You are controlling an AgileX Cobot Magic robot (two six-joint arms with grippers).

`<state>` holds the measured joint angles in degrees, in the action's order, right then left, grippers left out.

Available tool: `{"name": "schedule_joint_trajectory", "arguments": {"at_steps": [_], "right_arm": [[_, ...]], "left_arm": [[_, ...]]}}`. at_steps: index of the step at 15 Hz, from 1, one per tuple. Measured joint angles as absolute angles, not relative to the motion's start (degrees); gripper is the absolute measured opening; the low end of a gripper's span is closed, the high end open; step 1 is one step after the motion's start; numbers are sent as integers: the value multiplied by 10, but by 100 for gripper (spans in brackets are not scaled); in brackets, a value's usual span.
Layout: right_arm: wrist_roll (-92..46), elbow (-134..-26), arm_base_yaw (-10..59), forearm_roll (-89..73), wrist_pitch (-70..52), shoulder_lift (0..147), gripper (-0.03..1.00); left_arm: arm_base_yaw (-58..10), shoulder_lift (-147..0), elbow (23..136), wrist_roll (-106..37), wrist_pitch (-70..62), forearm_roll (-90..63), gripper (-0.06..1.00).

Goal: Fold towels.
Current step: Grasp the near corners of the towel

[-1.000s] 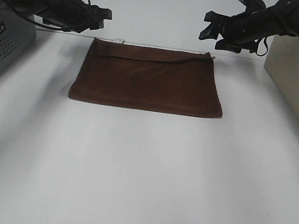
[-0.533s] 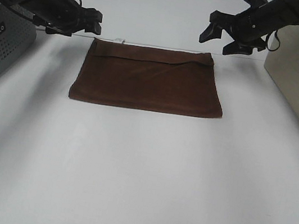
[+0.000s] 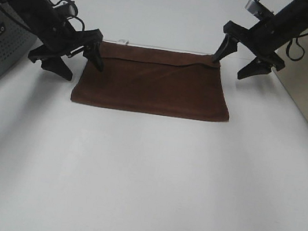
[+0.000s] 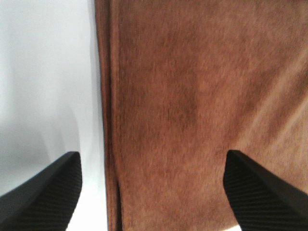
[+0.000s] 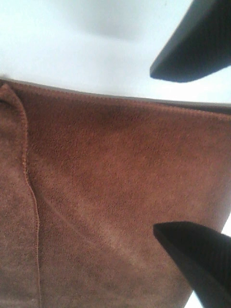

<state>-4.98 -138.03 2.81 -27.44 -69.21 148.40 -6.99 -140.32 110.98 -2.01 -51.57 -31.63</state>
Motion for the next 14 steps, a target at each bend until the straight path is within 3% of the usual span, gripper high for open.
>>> {"name": "schedule_joint_trajectory", "arguments": {"at_steps": [8, 14], "right_arm": [[-71, -1170, 28, -282, -698, 1430, 69], [-77, -1167, 28, -282, -686, 1431, 69]], "left_arm": [[-85, -1403, 1110, -6, -576, -264, 76], [-100, -1414, 1117, 21, -566, -269, 76]]}}
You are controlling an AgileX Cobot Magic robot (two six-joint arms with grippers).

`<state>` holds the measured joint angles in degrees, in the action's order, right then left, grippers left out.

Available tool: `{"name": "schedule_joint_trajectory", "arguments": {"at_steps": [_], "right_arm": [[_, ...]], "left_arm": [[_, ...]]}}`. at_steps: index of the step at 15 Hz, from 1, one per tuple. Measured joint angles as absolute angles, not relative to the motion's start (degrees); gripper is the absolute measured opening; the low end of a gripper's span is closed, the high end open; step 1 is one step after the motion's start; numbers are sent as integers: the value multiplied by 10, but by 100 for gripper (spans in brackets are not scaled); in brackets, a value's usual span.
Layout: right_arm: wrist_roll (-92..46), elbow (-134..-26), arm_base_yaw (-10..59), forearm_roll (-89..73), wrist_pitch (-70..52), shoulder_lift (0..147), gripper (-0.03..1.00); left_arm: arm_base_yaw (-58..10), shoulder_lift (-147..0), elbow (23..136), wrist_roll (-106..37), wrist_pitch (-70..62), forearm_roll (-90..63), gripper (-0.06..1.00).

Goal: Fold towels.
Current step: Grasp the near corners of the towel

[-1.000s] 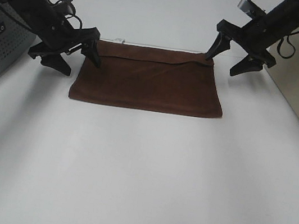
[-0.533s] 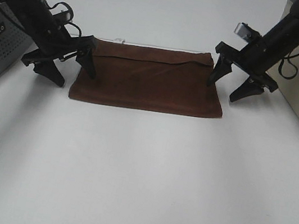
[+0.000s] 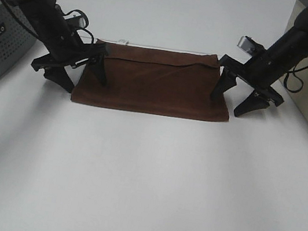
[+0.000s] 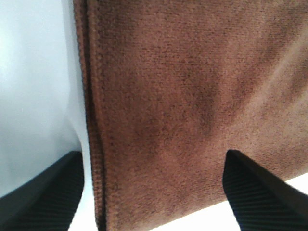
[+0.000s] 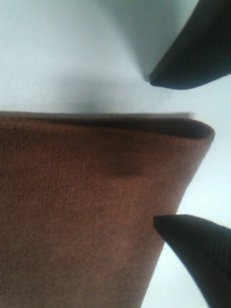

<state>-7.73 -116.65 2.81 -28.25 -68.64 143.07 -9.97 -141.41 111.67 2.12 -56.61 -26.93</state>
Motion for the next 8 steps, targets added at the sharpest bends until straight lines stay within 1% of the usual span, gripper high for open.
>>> {"name": "schedule_joint_trajectory", "arguments": {"at_steps": [2, 3, 4, 5, 6, 8], "right_arm": [[-81, -1167, 33, -292, -682, 1436, 69], [-82, -1167, 40, -299, -676, 1439, 69], [-82, -1168, 49, -303, -667, 1440, 67], [-82, -1168, 56, -305, -655, 1443, 62], [-81, -1168, 60, -308, -644, 1444, 51], [-73, -1167, 62, -301, -635, 1448, 23]], "left_arm": [[-100, -1416, 1117, 21, -564, -284, 74], [-100, -1417, 1117, 21, -564, -285, 70], [-100, -1418, 1117, 21, -564, -285, 63], [-100, -1420, 1117, 22, -565, -284, 55], [-100, -1422, 1117, 22, -567, -279, 43], [-100, -1424, 1117, 22, -576, -257, 19]]}}
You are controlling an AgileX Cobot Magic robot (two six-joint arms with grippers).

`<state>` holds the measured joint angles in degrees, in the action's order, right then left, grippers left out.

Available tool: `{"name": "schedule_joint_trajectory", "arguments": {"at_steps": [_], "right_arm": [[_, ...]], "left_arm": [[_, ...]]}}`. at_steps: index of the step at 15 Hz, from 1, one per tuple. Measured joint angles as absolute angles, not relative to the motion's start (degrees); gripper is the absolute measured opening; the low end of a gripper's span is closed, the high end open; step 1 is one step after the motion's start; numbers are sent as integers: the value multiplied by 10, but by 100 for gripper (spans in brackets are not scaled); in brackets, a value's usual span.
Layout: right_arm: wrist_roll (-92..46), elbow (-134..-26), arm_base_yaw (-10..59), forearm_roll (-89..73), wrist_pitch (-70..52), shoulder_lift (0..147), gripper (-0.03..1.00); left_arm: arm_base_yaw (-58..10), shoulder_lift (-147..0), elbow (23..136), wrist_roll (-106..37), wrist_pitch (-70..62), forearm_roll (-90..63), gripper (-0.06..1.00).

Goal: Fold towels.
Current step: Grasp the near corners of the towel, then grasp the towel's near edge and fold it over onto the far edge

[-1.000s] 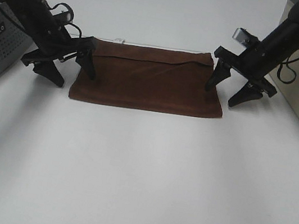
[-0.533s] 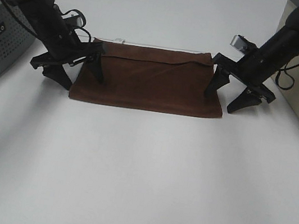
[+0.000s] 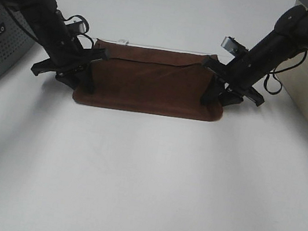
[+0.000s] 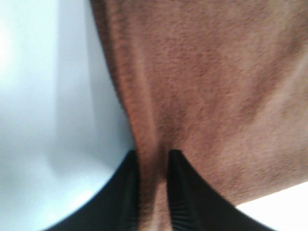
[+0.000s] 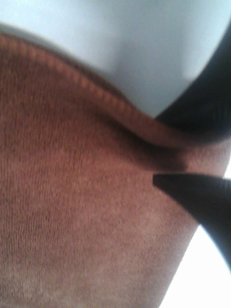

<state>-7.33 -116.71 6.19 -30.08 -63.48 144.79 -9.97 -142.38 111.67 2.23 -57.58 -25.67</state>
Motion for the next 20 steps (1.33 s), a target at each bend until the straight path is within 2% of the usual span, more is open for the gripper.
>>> {"name": "schedule_joint_trajectory", "arguments": {"at_steps": [1, 2, 6, 9, 14, 18, 20], "right_arm": [[-66, -1167, 62, -300, -634, 1450, 9], [-64, -1167, 62, -301, -634, 1451, 1], [-45, -1160, 62, -282, -653, 1436, 0], [-37, -1067, 62, -280, -655, 1367, 0], [-70, -824, 62, -287, -552, 1237, 0], [-103, -697, 64, -313, -494, 1184, 0], [-125, -661, 67, -335, -488, 1178, 0]], "left_arm": [[-100, -1424, 1117, 22, -585, -241, 6], [-100, -1424, 1117, 22, -590, -231, 1], [-100, -1417, 1115, 0, -627, -214, 0], [-101, -1367, 1065, -3, -638, -211, 0], [-108, -1212, 803, -38, -493, -252, 0], [-109, -1116, 619, -71, -383, -280, 0], [-109, -1099, 565, -77, -354, -282, 0]]}}
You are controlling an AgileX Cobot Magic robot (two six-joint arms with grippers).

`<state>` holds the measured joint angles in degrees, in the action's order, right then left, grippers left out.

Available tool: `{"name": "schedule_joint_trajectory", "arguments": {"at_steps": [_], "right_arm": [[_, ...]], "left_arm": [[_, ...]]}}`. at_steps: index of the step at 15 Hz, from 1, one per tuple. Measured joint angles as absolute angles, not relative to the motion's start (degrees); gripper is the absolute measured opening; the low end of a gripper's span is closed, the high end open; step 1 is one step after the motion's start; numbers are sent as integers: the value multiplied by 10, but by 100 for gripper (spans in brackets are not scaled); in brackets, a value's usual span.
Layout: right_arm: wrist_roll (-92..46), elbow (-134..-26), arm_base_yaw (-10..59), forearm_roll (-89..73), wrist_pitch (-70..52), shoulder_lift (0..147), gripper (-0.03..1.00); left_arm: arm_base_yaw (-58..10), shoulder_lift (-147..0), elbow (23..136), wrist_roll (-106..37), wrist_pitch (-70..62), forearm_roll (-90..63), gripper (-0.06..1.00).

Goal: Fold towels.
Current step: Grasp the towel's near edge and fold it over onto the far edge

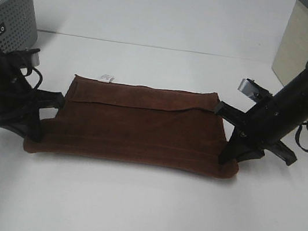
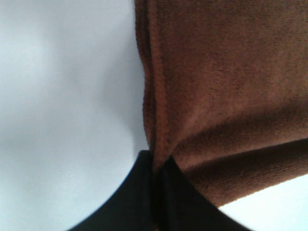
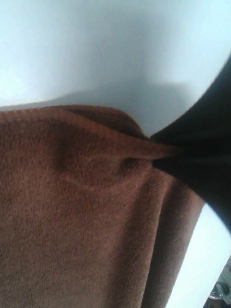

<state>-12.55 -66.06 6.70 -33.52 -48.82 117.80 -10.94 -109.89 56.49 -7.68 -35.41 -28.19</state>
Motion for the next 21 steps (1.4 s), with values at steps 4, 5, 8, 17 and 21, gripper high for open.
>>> {"name": "schedule_joint_trajectory", "arguments": {"at_steps": [4, 5, 8, 17, 21], "right_arm": [[-146, -673, 67, -351, -482, 1171, 0], [-146, -686, 67, -351, -484, 1168, 0], [-144, -759, 66, -347, -493, 1168, 0], [-110, -960, 66, -311, -506, 1285, 0], [-109, -961, 65, -312, -493, 1307, 1]], "left_arm": [[-109, -1098, 580, -78, -345, -281, 0], [-109, -1098, 600, -78, -350, -280, 0], [-108, -1098, 668, -59, -358, -279, 0], [-108, -1222, 837, -4, -362, -258, 0], [-108, -1242, 841, 0, -356, -250, 4]]}}
